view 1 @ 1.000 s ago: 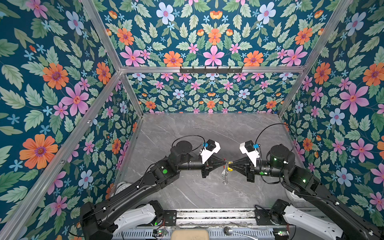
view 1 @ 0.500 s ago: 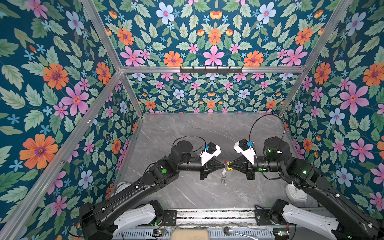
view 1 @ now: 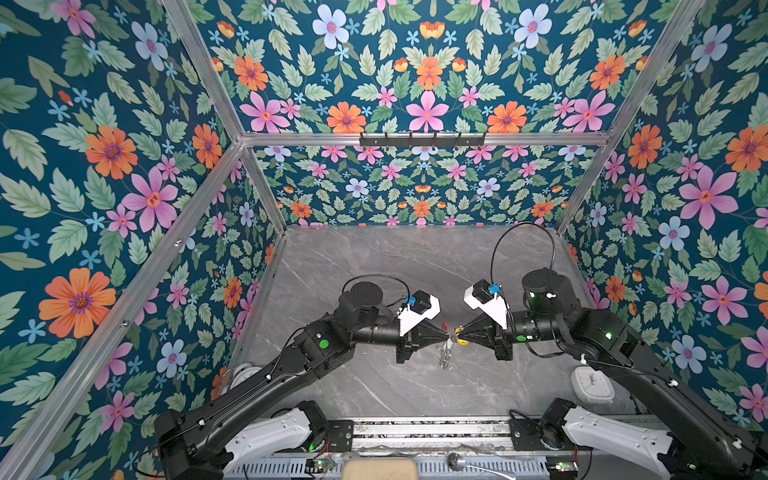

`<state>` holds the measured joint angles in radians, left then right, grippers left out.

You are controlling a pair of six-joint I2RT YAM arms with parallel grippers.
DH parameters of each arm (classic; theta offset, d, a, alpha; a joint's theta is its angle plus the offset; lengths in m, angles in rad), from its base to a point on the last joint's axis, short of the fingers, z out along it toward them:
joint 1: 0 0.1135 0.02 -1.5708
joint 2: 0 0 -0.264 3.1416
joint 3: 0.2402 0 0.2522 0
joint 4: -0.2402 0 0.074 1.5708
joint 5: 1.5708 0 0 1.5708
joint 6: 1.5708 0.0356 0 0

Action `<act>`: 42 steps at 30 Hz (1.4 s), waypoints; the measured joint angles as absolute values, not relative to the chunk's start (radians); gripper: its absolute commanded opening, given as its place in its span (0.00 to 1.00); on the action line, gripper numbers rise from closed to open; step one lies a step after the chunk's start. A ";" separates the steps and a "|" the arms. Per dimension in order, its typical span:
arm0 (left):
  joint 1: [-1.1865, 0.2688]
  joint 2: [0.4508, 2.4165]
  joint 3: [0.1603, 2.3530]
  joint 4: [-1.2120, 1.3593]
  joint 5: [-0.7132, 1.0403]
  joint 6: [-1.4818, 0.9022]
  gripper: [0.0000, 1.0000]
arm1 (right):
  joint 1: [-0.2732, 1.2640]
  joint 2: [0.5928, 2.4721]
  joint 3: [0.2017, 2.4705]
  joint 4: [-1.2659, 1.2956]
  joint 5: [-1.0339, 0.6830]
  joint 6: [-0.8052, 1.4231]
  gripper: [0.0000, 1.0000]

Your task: Remove the keys from the keyring

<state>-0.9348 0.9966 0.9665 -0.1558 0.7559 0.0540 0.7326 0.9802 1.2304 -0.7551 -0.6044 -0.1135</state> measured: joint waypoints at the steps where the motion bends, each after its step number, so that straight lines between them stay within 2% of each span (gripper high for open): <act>1: -0.935 0.997 0.967 -0.156 0.760 0.055 0.00 | 0.731 0.987 1.238 -0.760 -0.611 -0.116 0.00; 15: -0.933 1.013 0.967 -0.147 0.829 0.091 0.00 | 0.654 1.088 1.313 -0.833 -0.810 -0.159 0.00; 26: -0.931 0.990 0.952 -0.161 0.857 0.102 0.00 | 0.631 1.092 1.258 -0.801 -0.900 -0.158 0.00; 34: -0.931 0.960 0.920 -0.088 0.886 0.050 0.00 | 0.605 1.096 1.217 -0.727 -1.015 -0.129 0.00; 42: -0.930 0.900 0.804 0.081 0.861 -0.060 0.00 | 0.604 1.086 1.149 -0.634 -1.056 -0.078 0.00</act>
